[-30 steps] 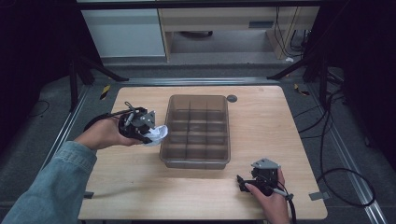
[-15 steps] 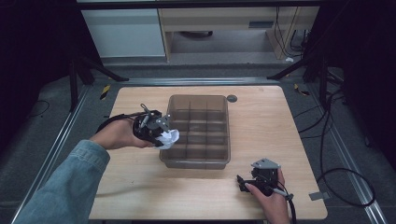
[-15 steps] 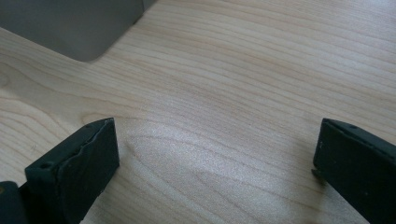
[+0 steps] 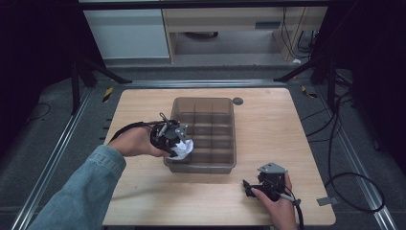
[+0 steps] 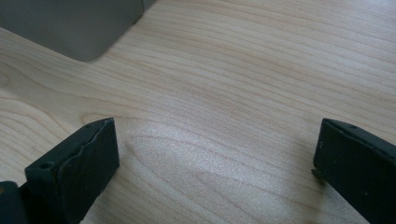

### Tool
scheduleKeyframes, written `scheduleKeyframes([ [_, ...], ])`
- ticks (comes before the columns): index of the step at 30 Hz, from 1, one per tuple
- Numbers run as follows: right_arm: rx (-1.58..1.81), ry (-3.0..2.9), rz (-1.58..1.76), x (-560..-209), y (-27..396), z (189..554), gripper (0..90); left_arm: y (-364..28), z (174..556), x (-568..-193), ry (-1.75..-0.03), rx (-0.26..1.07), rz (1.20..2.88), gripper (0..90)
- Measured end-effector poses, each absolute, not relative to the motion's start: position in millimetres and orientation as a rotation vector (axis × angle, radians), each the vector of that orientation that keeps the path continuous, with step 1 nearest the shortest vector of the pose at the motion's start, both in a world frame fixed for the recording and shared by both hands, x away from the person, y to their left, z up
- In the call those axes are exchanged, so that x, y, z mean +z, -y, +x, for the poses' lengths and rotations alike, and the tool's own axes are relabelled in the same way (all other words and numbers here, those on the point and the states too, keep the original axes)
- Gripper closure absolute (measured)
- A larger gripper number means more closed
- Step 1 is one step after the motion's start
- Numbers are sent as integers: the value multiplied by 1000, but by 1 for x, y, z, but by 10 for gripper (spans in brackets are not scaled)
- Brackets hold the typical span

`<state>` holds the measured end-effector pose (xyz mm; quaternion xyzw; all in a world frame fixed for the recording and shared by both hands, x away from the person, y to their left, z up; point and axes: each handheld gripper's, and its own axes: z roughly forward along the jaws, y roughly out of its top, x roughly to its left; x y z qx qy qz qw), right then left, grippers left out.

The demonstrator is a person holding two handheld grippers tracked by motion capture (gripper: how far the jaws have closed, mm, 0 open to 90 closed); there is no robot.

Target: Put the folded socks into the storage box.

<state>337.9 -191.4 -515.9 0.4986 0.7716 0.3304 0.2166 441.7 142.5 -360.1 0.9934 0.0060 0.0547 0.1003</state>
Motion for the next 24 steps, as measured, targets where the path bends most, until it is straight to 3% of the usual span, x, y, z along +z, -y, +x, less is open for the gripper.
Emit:
scheduleKeyframes([
  [24,916,-2138,1382,-516,191,338,4,-130,450,-389,-36,59,2986,691],
])
